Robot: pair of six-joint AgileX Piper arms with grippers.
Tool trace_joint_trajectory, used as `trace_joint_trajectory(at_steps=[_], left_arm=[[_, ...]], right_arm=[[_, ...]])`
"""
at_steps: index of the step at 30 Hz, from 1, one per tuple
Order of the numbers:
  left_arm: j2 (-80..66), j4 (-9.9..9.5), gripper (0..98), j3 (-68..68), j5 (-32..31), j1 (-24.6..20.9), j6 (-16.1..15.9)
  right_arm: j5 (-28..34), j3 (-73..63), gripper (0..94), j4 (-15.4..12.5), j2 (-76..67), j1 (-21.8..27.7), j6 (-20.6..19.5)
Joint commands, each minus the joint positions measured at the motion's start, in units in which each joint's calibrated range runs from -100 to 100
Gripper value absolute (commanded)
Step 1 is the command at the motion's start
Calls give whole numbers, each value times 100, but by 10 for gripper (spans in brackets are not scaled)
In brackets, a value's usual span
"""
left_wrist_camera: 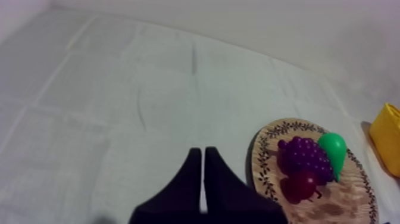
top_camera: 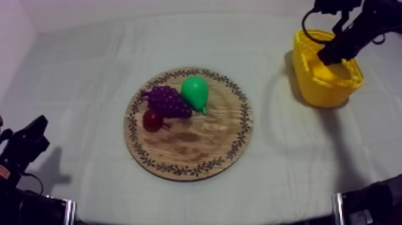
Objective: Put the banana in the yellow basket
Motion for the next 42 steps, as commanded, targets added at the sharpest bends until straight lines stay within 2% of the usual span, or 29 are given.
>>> trace_joint_trajectory(at_steps=[1, 5, 9, 12, 15, 19, 25, 30, 42], left_arm=[[0, 4, 1, -3, 7, 1, 0], [0, 4, 1, -3, 7, 1, -2], [0, 4, 1, -3, 7, 1, -1], [0, 4, 1, -3, 7, 1, 0], [0, 4, 1, -3, 7, 1, 0], [0, 4, 1, -3, 7, 1, 1], [0, 4, 1, -3, 7, 1, 1], [0, 4, 1, -3, 7, 1, 1], [0, 4, 1, -3, 7, 1, 1]], right_arm=[[-70, 14, 335, 18, 41, -1, -97], [-273, 43, 423, 116, 94, -10, -340], [-404, 42, 431, 193, 113, -29, -462], [-492, 35, 354, 197, 87, -33, -462], [-652, 104, 136, 249, -33, -16, -646], [-867, 333, 38, 392, -397, 9, -990], [-963, 979, 10, 585, -1367, 1, -1291], [-1075, 1788, 7, 580, -2444, 29, -1271], [-2021, 4456, 6, 624, -5508, 11, -1423]])
